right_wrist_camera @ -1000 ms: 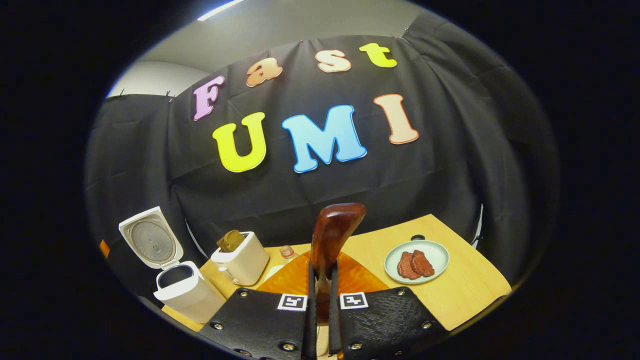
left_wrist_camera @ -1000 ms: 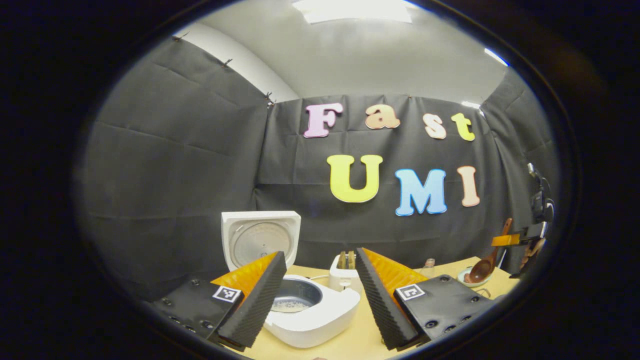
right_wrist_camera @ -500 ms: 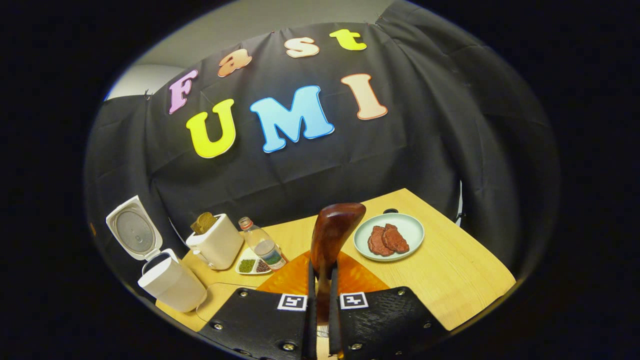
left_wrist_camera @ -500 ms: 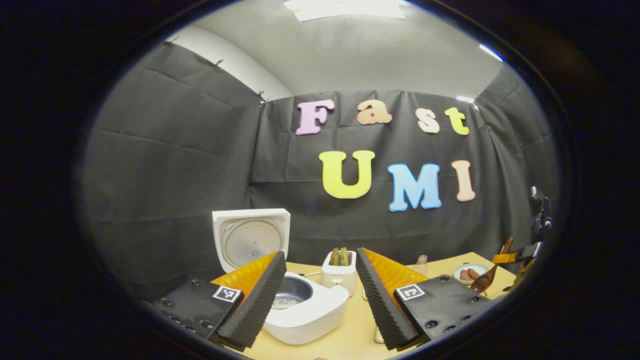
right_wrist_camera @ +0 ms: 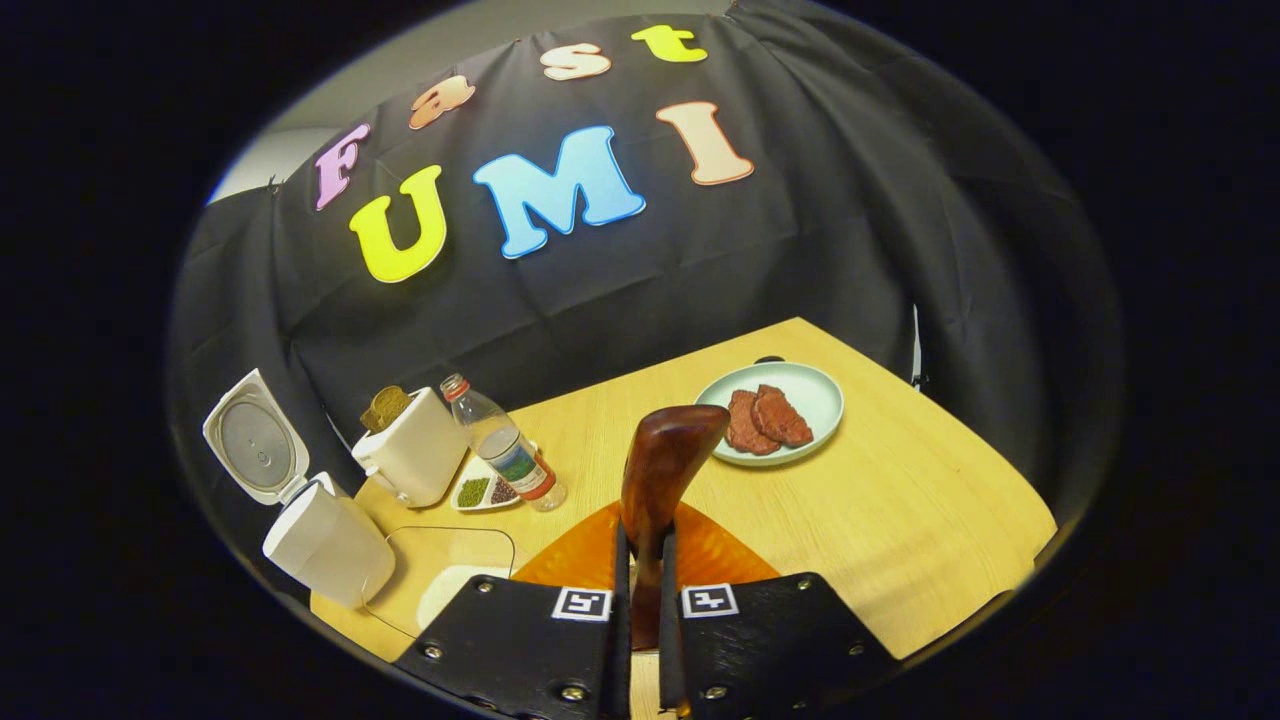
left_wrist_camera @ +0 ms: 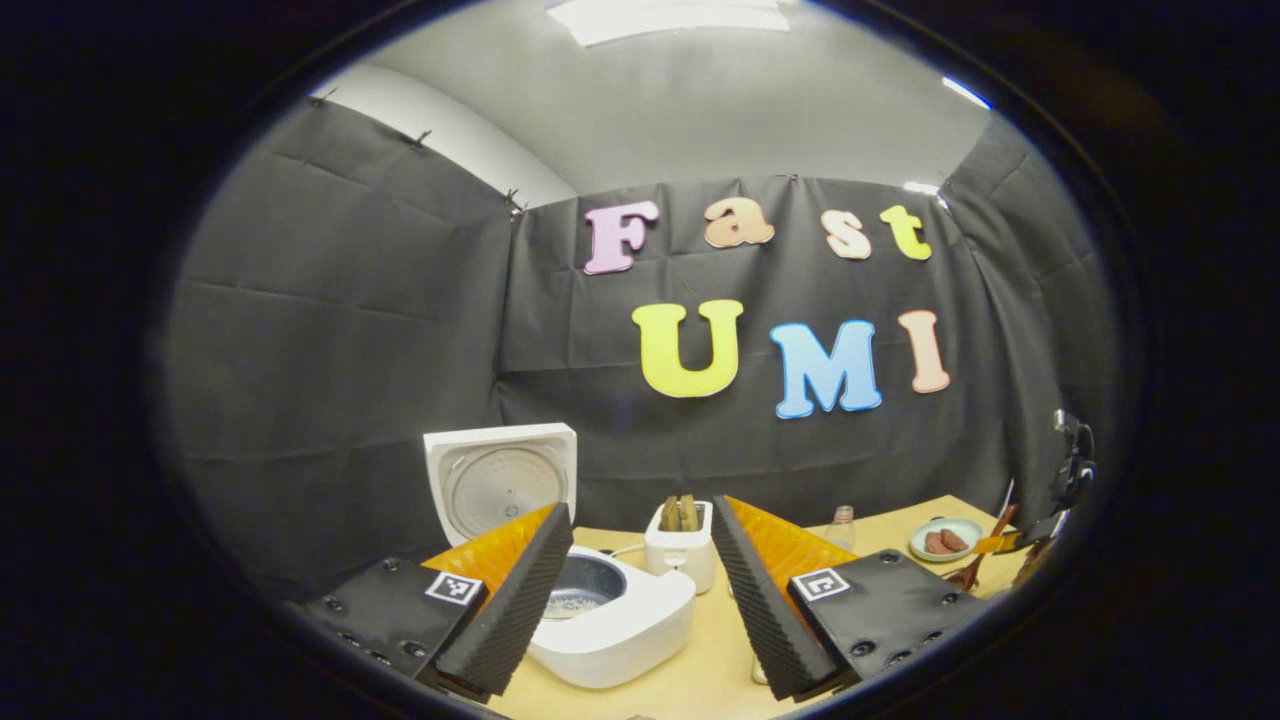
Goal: Close the left gripper, press the button to open the rice cooker; take a wooden spoon from the chopstick holder with the right hand, scoop a spoonful of rice and pour it into the rice cooker, then put the wooden spoon back into the chopstick holder.
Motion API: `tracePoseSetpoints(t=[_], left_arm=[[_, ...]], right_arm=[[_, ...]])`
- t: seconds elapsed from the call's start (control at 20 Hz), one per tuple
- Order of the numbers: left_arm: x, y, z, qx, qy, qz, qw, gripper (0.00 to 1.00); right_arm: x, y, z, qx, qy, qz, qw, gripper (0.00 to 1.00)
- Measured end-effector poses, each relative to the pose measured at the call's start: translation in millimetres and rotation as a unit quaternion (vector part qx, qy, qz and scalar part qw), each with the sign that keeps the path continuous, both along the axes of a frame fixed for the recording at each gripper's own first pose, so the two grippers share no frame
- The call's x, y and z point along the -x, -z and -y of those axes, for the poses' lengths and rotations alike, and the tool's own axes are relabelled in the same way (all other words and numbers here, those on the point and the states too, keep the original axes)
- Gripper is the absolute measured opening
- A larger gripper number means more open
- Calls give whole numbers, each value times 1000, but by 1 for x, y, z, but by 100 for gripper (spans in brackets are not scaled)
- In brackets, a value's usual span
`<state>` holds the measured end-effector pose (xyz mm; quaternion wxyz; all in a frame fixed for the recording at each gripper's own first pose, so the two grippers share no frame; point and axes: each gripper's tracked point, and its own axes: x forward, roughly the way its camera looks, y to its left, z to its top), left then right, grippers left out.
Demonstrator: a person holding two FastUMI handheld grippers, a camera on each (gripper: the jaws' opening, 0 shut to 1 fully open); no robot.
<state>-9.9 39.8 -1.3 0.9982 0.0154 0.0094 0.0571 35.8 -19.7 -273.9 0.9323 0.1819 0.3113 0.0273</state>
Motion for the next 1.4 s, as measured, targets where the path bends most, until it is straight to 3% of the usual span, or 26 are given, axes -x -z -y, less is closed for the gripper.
tracePoseSetpoints(t=[0.1, 0.15, 0.3, 0.45, 0.85, 1.05, 1.15, 1.2, 1.4], left_arm=[[-1, -3, 0, -5, -1, 3, 1000, 97], [-4, -5, -2, -4, -2, 5, 1000, 96], [-9, -8, -6, -4, -6, 11, 1000, 99], [-24, -16, -20, -17, -22, 12, 1000, 96], [-107, -54, -108, -33, -93, 27, 995, 99], [-157, -59, -149, -32, -112, 21, 993, 98], [-179, -61, -168, -29, -119, 23, 992, 98], [-190, -61, -176, -28, -122, 22, 992, 98], [-236, -51, -211, -11, -134, 9, 991, 97]], right_arm=[[3, -7, 4, 0, 2, 10, 1000, 17], [2, -10, 6, 8, 4, 18, 1000, 43], [6, -30, 26, 56, 20, 42, 997, 98], [9, -72, 43, 103, 32, 92, 990, 98], [30, -156, 50, 145, 53, 169, 973, 98], [45, -169, 52, 167, 71, 177, 967, 98], [50, -170, 51, 174, 79, 173, 966, 93], [54, -168, 50, 176, 82, 170, 966, 98], [67, -164, 44, 181, 98, 160, 966, 98]])
